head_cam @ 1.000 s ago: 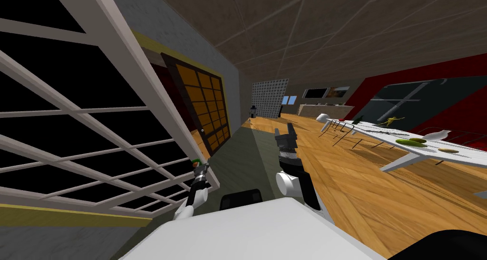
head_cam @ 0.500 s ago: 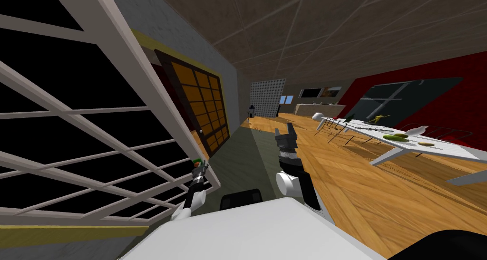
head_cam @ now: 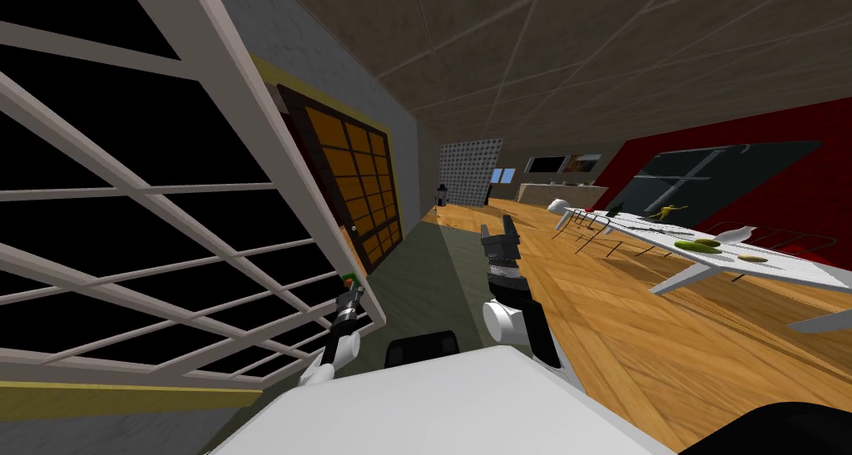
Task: Pull the door open
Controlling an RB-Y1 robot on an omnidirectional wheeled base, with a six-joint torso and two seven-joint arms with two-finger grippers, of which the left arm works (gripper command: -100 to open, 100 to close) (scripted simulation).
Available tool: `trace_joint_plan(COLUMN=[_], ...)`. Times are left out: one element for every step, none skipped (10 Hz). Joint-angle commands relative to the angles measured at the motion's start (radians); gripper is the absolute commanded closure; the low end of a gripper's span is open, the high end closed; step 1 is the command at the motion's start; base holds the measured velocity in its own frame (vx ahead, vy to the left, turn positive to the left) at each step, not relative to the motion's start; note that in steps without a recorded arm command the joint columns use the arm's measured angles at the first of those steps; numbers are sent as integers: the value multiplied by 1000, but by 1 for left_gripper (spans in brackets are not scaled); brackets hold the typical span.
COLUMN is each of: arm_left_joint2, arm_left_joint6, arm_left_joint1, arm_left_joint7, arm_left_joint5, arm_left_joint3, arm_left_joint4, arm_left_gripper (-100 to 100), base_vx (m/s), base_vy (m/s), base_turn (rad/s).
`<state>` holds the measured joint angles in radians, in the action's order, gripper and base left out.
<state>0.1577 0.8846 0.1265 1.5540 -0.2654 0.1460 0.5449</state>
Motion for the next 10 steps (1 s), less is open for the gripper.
trace_joint_plan(arm_left_joint2=[0,0,3,4,7,9,11,13,16,14], arm_left_joint6=[0,0,-6,-8,-12,-16,-20,-24,-28,-24], arm_left_joint1=[0,0,1,1,2,3,3,4,5,6], arm_left_joint7=[0,0,4,5,8,10,13,15,18,16], arm_left_joint5=[0,0,5,7,10,14,17,20,24,22], arm_left_joint3=[0,0,-7,-9,-14,-19,-23,-28,-33,-29], arm_left_joint4=[0,0,2,3,5,6,8,9,11,8], arm_left_gripper=[100,100,-100,-100,-100,-100,-100,-100,-100,-100], base_vx=[0,0,-129,-180,-176,-203,-193,-196,-227,-104], base_vy=[0,0,-6,10,21,-6,-17,-11,33,22], base_turn=[0,0,4,4,1,-1,5,3,6,-4])
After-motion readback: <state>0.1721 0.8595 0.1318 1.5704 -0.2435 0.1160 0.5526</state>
